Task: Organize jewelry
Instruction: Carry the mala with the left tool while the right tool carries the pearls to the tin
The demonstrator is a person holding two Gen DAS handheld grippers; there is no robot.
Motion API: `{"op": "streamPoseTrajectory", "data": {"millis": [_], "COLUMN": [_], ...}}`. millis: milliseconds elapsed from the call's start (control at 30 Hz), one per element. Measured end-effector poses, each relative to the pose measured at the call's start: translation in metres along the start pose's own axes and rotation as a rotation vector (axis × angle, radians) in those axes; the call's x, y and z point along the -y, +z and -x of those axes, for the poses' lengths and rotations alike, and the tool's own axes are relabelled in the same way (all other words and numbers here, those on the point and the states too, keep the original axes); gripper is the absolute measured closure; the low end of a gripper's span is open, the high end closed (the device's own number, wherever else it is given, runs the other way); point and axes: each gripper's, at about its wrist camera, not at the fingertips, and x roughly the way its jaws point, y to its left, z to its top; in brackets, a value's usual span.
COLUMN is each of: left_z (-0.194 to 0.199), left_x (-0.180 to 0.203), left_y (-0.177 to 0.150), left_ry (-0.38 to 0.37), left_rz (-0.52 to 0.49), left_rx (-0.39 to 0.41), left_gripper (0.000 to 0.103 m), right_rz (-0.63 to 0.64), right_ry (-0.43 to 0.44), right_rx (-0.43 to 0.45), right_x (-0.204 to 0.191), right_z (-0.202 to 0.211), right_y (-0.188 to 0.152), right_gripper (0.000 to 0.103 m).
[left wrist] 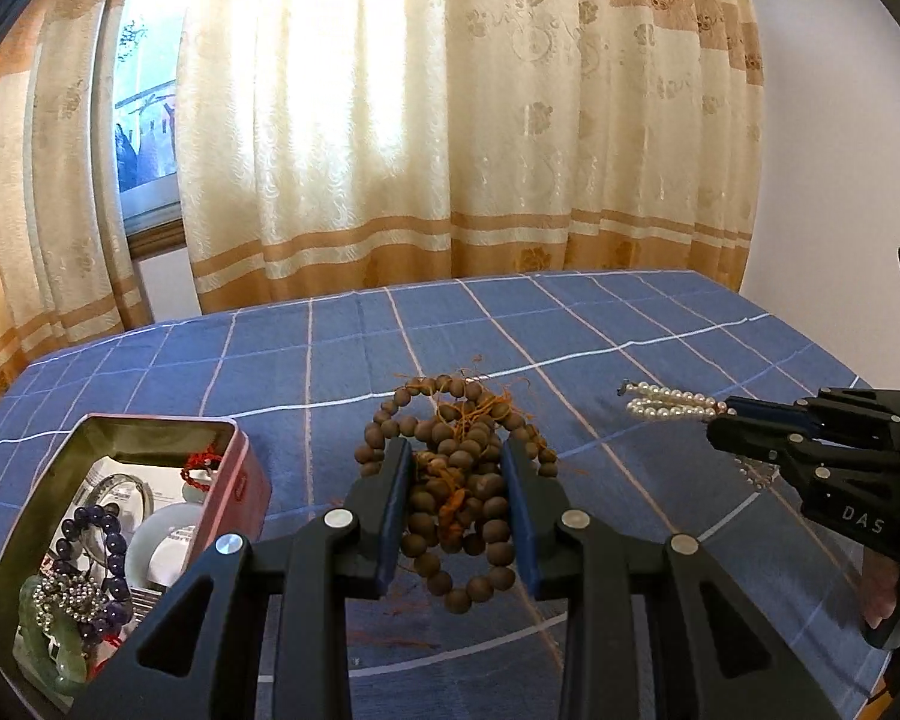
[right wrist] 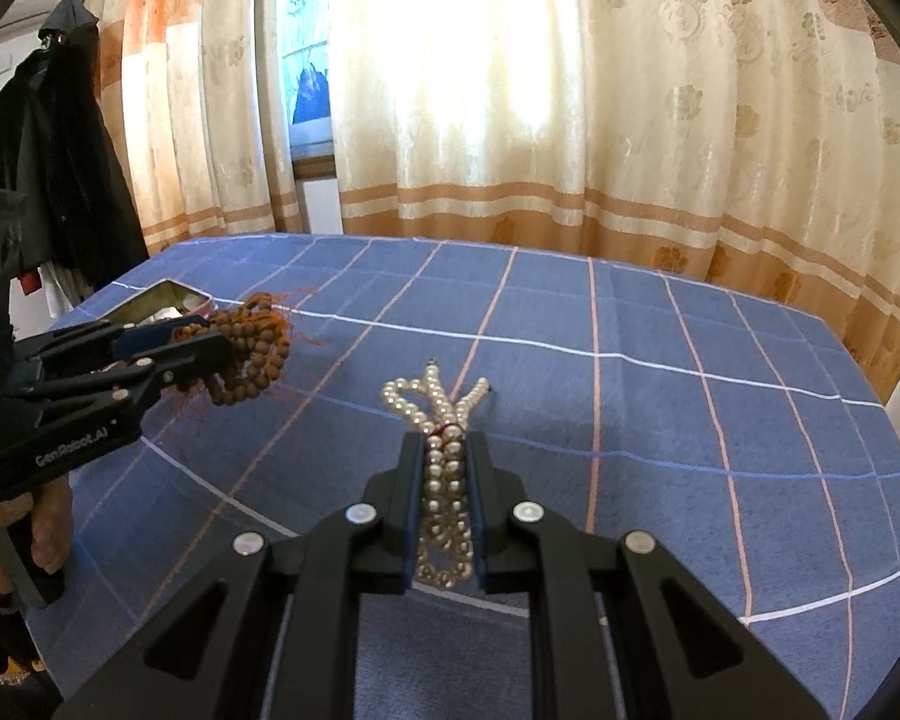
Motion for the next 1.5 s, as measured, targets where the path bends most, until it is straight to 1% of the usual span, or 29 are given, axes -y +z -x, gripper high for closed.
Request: {"op": "streamPoseTrajectory", "data": {"millis": [400,633,767,967,1100,1300,1500], "left_z": [0.013,0.019,0.026,0.049,0.066,0.086,0.100], "left_x": [-0.004,-0.010,-0.014,-0.022,-0.036,-0.071,-0.113], "left_y": [-0.002,-0.004,-0.004,0.003,0.008,0.012,0.006], "left_ry": [0.027,0.024,0.024,0.037,0.073,0.156,0.246], "left_rz": [0.026,0.053,0.065,0.068,0.080,0.100,0.140], "left_rx": [0.068,0.084,0.091,0.117,0.125,0.125,0.118], "left_gripper": [0.072,0.072,0.072,0.072,0.072,0.072,0.072], "right_rz": [0.019,0.047,0.060,0.096,0.141,0.194,0.209], "right_ry": [-0.017,-0.022,-0.010,0.030,0.071,0.156,0.253], "right_rx": [0.066,0.090,0.100,0.117,0.145,0.181,0.177], "right_x": [-0.003,-0.011,-0.021,-0.046,-0.073,-0.118,-0.157], "right_z": [0.012,0.015,0.018,0.021,0.022,0.015,-0.005], "right_y": [-0.001,0.001,0.003,0.019,0.039,0.068,0.085], "right_gripper": [0.087,0.087,0.087,0.087,0.087,0.087,0.087]}}
